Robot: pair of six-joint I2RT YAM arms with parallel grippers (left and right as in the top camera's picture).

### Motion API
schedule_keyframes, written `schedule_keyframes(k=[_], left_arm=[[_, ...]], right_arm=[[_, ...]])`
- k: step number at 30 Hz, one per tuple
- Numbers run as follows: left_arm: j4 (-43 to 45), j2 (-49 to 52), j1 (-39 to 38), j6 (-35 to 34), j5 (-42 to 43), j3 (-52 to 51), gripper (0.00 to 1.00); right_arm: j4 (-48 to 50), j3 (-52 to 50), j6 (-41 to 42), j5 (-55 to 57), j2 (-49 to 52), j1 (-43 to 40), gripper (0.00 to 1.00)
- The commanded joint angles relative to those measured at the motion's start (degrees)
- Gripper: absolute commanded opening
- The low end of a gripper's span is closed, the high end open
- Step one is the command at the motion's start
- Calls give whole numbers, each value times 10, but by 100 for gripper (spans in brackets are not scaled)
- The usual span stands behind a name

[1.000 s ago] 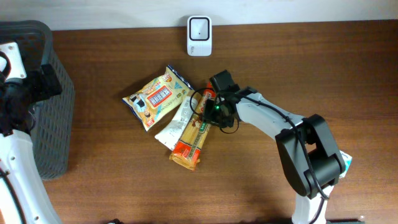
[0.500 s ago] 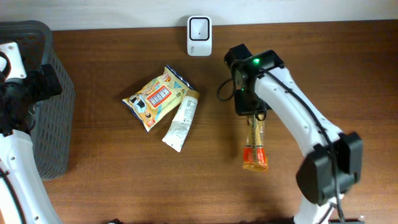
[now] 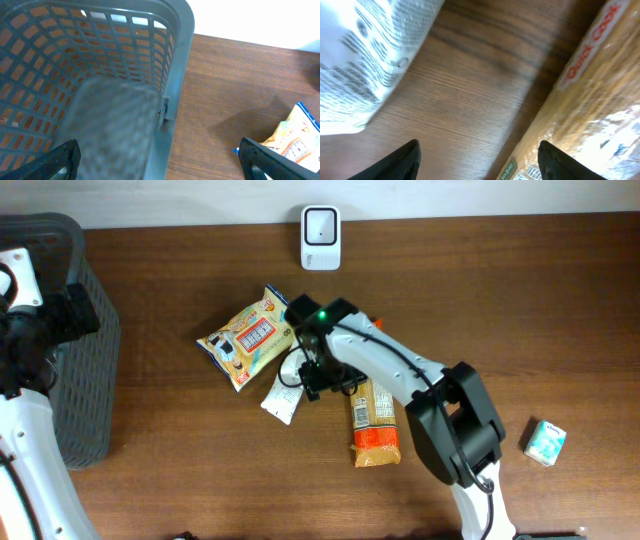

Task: Scan the item barcode
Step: 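Carry the spaghetti pack to the scanner and hold its barcode over it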

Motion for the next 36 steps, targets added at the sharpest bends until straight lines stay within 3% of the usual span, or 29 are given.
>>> schedule_keyframes(k=[1, 4, 8, 9, 16, 19, 20, 22, 24, 30, 36], left_arm=[[1, -6, 3, 10, 4, 3, 99], [1, -6, 3, 10, 4, 3, 99], [1, -6, 3, 10, 4, 3, 99], [1, -6, 3, 10, 4, 3, 99], [1, -6, 3, 10, 4, 3, 99], [1, -6, 3, 10, 4, 3, 99], [1, -6, 3, 10, 4, 3, 99], [1, -6, 3, 10, 4, 3, 99], [1, -6, 3, 10, 4, 3, 99], [1, -6, 3, 10, 4, 3, 99], [1, -6, 3, 10, 4, 3, 99]], right_arm=[[-21, 51, -57, -98, -50, -62, 74], [-66, 56, -125, -158, -88, -170, 78], [-41, -52, -250, -292, -72, -277, 81], [17, -120, -249, -303, -71, -292, 81], [192, -283, -229, -372, -69, -289, 76], [290, -335, -152, -358, -66, -268, 64], [291, -335, -143, -357, -66, -268, 52], [291, -335, -141, -355, -66, -268, 17], [290, -333, -142, -362, -66, -268, 5], [285, -294, -142, -502, -108, -269, 4], [289, -277, -90, -585, -323, -301, 4]])
